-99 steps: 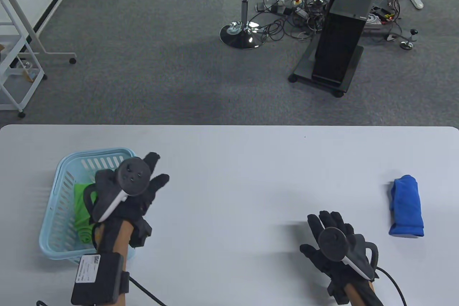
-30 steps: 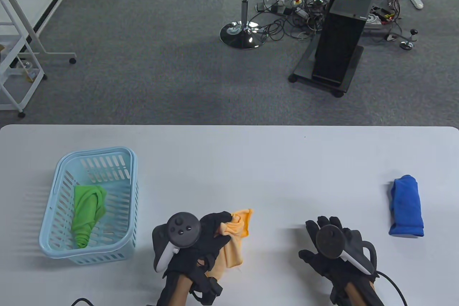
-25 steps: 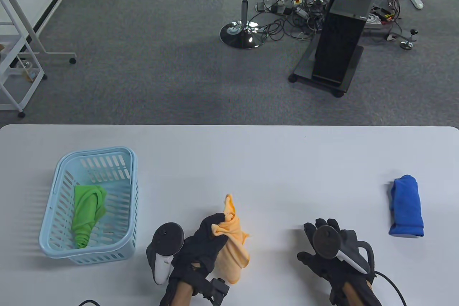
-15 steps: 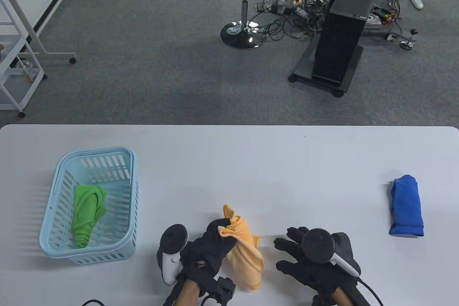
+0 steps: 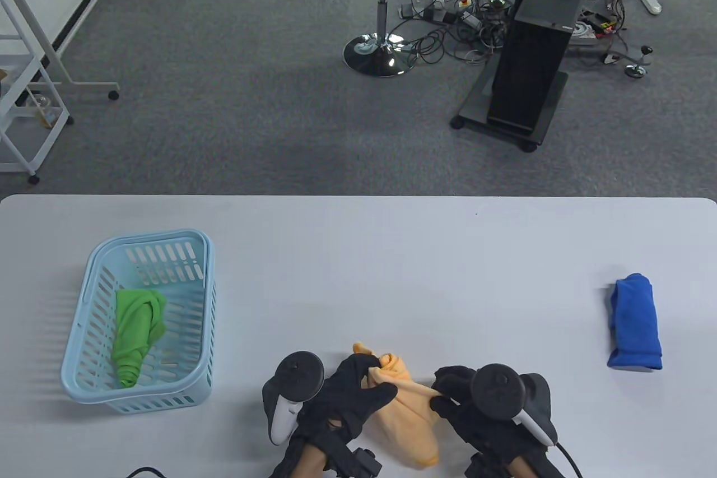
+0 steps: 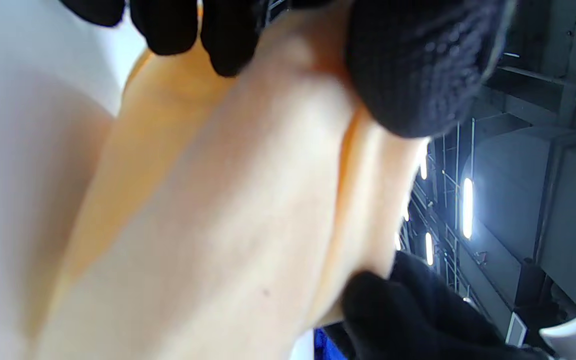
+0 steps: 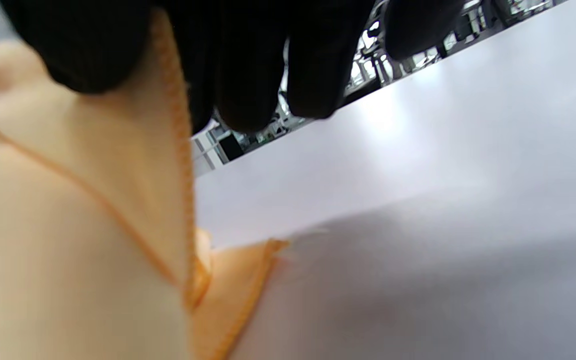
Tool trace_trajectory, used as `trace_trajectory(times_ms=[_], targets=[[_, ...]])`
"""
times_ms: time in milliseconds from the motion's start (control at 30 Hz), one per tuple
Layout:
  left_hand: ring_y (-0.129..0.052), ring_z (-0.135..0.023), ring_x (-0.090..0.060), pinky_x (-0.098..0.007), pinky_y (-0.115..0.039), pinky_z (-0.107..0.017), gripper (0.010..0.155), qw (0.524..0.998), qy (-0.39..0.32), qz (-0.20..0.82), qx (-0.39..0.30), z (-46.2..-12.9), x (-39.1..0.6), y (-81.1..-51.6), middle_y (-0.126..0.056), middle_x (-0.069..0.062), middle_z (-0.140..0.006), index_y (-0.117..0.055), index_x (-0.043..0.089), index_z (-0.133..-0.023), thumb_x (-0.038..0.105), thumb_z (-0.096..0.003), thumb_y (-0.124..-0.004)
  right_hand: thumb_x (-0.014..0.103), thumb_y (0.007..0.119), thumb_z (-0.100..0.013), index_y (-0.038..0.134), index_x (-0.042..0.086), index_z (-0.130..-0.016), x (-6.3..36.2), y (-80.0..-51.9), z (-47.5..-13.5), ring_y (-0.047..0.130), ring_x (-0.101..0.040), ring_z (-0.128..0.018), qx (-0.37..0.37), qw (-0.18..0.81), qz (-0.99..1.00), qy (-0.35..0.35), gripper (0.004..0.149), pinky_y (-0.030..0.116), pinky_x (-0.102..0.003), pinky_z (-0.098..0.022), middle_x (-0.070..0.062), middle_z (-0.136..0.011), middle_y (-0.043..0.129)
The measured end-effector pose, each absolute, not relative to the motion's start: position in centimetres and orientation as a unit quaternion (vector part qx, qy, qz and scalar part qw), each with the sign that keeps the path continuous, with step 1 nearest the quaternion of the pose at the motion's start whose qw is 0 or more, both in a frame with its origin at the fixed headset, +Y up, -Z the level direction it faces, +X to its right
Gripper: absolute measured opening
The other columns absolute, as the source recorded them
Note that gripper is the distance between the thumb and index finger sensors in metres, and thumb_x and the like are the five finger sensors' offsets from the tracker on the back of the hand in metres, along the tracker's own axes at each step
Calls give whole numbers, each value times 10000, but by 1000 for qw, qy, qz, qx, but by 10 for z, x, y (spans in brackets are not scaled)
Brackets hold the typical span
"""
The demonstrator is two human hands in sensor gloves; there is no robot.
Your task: Roll rectangular towel into towel roll
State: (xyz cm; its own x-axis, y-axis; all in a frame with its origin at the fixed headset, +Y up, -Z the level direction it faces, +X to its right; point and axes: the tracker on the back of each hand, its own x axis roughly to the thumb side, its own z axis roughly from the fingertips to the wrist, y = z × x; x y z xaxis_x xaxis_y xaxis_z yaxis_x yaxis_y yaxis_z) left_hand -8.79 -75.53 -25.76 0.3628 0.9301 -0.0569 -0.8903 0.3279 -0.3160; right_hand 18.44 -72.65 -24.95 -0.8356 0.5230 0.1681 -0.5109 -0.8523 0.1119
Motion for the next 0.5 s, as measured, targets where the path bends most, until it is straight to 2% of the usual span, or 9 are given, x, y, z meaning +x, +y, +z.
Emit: trace_trajectory(times_ms=[100, 167, 300, 367, 433, 500], targets=[[-499, -998, -538, -699, -446, -658, 782, 830, -51, 543, -119, -256, -95, -749, -549, -239, -1090, -591, 210, -1036, 484, -361, -876, 396, 774, -308, 852, 236, -743, 191, -719, -250, 790, -287, -870, 83, 286, 954, 5, 471, 544, -616, -677, -28, -893, 777], [-487, -1002, -540, -701, -435, -662, 804, 856, -38, 510, -75, -255, -101, -741, -537, -214, -1100, -549, 187, -1067, 465, -378, -857, 366, 778, -313, 830, 236, -765, 195, -714, -249, 779, -286, -877, 80, 309, 948, -12, 473, 539, -617, -680, -29, -908, 754], [-481, -1010, -536, -693, -435, -667, 754, 876, -54, 479, -13, -251, -104, -728, -502, -117, -1135, -532, 262, -1068, 445, -399, -827, 322, 794, -320, 801, 291, -777, 201, -698, -246, 758, -282, -892, 87, 341, 935, -45, 458, 519, -621, -688, -22, -942, 702], [-467, -1019, -534, -695, -422, -670, 749, 873, -98, 478, 1, -248, -97, -722, -532, -91, -1143, -565, 282, -1063, 457, -387, -837, 326, 810, -315, 807, 276, -769, 201, -692, -243, 760, -282, -888, 90, 386, 917, -49, 457, 520, -622, -687, -27, -935, 707], [-412, -1040, -520, -702, -387, -674, 779, 865, -182, 467, -19, -245, -81, -717, -545, -74, -1156, -566, 300, -1071, 499, -371, -844, 346, 830, -300, 813, 232, -752, 197, -687, -239, 776, -280, -873, 94, 425, 898, -66, 466, 529, -622, -682, -28, -918, 724], [-408, -1043, -523, -711, -379, -671, 853, 871, -231, 432, -47, -240, -64, -716, -593, -95, -1150, -551, 283, -1089, 581, -343, -836, 373, 839, -277, 815, 213, -728, 192, -683, -236, 789, -270, -861, 98, 416, 900, -90, 479, 538, -619, -679, -19, -903, 734]])
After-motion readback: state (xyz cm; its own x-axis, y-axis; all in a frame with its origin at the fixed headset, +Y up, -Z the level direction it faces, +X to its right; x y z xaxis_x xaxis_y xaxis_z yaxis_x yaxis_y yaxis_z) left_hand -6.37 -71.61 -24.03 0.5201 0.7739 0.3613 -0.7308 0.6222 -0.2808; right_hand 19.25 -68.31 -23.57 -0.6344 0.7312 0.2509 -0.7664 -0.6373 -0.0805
